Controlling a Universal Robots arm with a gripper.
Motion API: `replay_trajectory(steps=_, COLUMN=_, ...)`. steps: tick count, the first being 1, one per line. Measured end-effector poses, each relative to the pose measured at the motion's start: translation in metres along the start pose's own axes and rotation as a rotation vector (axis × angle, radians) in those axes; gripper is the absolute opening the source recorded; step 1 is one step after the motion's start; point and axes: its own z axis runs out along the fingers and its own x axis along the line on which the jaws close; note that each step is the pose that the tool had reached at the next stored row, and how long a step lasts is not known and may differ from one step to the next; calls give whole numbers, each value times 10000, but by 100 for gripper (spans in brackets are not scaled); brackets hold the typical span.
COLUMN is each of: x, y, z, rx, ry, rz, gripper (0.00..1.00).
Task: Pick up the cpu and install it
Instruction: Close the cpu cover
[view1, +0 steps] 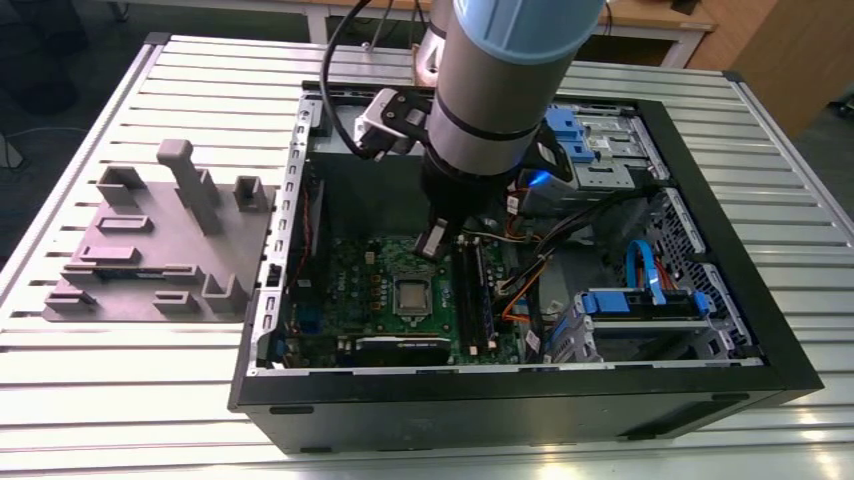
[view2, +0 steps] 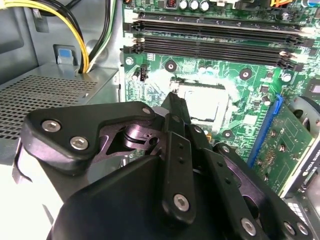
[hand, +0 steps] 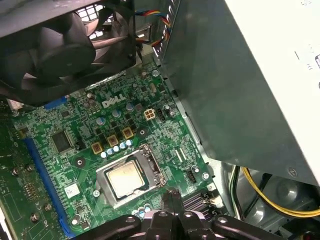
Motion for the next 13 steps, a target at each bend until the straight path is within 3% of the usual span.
replay_trajectory(steps=3, x=16, y=26, z=5, rx=1, ry=5, rz=-17, gripper=11)
replay_trajectory(steps=8, x=82, y=146, z=20, rx=16, ry=48, rz=-47, gripper=11)
replay_trajectory(steps=13, x=134, y=159, z=22, rx=25, ry=81, rz=-94, gripper=11)
